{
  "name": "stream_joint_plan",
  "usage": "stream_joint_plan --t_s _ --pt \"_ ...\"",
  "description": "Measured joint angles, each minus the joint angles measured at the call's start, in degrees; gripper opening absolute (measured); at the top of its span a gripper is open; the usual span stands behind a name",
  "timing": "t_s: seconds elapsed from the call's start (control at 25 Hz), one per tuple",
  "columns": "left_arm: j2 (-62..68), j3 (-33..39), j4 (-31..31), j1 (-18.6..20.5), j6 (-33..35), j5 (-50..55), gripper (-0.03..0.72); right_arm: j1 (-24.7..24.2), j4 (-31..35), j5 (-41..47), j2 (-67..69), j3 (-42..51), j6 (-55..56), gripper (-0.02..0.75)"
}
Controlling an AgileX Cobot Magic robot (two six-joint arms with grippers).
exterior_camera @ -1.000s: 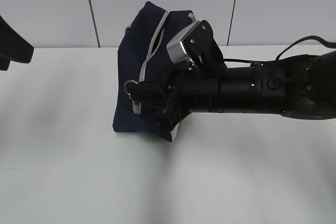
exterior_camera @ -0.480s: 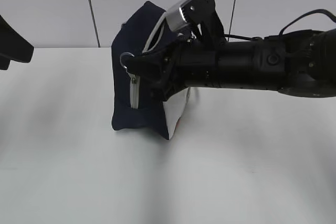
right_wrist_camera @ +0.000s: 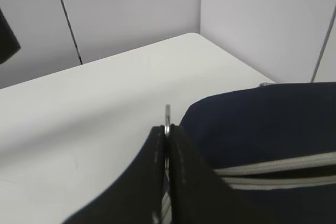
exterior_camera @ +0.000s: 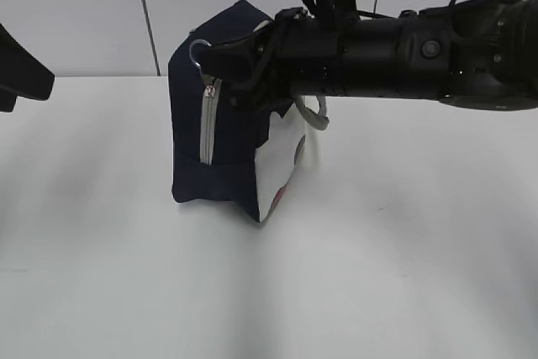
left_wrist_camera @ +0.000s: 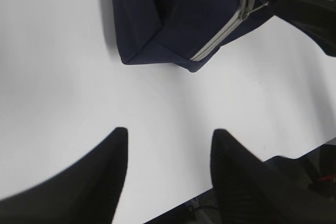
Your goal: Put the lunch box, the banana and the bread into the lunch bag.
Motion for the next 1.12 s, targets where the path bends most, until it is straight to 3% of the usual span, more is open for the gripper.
stream_joint_plan --t_s 0.52,0.76,1.12 --pt "0.0 0.0 -1.0 0.0 1.1 -1.5 0.370 0.0 -0.1 8.3 0.0 -6.1 6.4 -0.016" --pt "0.1 0.0 -5.1 0.0 5.2 -2.9 0.370 0.0 0.0 13.4 0.0 -7.6 9.6 -0.016" --pt "4.2 0.0 -12.1 0.0 14.1 -4.7 0.370 -0.1 0.4 14.2 0.0 -7.8 14.8 -0.016"
